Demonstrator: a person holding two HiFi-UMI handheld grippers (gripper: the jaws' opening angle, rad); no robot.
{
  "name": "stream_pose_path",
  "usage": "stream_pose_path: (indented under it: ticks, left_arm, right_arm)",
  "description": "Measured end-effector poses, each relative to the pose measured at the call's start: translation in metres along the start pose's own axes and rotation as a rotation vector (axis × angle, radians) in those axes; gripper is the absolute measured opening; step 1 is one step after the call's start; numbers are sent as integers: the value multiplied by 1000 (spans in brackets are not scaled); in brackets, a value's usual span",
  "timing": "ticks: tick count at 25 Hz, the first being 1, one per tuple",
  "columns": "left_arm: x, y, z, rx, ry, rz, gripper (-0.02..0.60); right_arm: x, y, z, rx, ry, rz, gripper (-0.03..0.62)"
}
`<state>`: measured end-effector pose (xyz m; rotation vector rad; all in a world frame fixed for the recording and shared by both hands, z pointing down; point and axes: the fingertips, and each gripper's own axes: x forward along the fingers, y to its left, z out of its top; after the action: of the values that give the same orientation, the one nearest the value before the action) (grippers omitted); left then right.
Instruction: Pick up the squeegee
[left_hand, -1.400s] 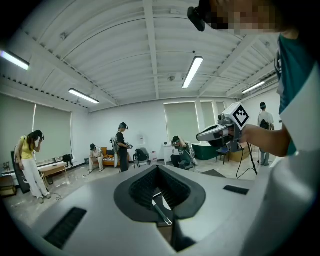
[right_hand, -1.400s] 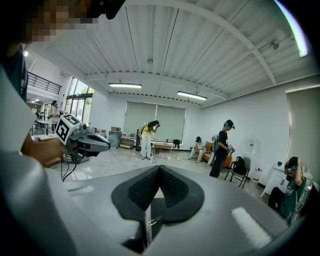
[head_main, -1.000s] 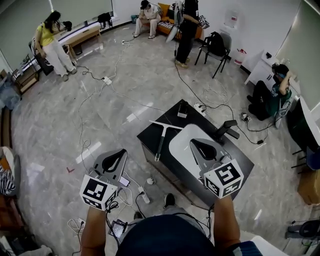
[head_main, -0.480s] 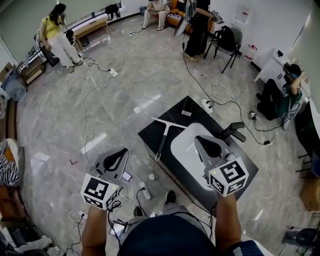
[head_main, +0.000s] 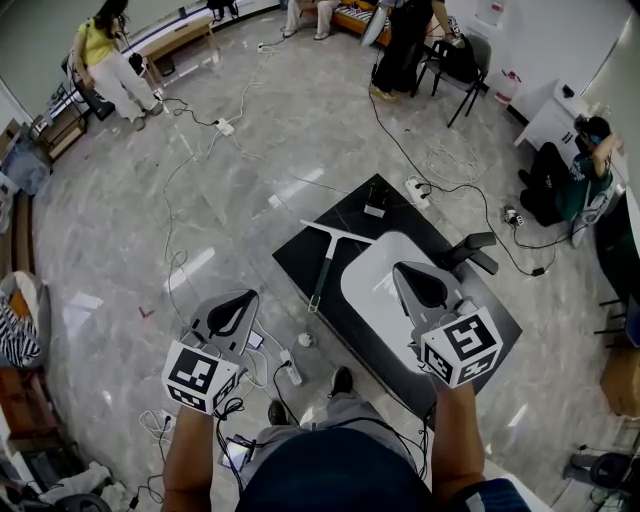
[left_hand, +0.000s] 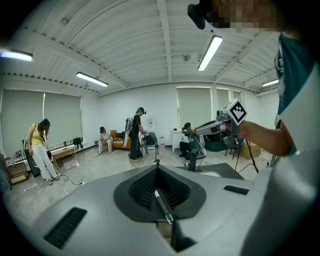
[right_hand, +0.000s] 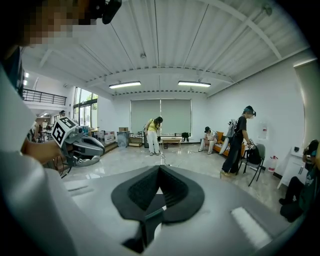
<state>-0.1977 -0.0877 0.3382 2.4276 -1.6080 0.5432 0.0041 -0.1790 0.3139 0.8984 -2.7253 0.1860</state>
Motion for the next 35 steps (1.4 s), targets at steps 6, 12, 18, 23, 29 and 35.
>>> stream_pose_path:
  ticks: [6, 12, 18, 23, 29, 35]
  left_arm:
    - [12, -2, -8, -3, 22, -20, 6]
    - [24, -6, -16, -6, 46, -38, 6]
    - [39, -13, -25, -6, 71, -61, 6]
    - [56, -17, -34, -8, 99, -88, 6]
    - [78, -17, -45, -15, 126, -114, 6]
    - [95, -20, -55, -17, 151, -139, 6]
  right_arm:
    - [3, -7, -8, 16, 5, -8, 11]
    - [2, -14, -19, 34, 12, -20, 11]
    - [-1, -21, -34, 56, 26, -29, 11]
    - [1, -28, -48, 76, 44, -40, 11]
    - [6, -38, -58, 87, 57, -50, 11]
    - [6, -44, -65, 97, 64, -60, 11]
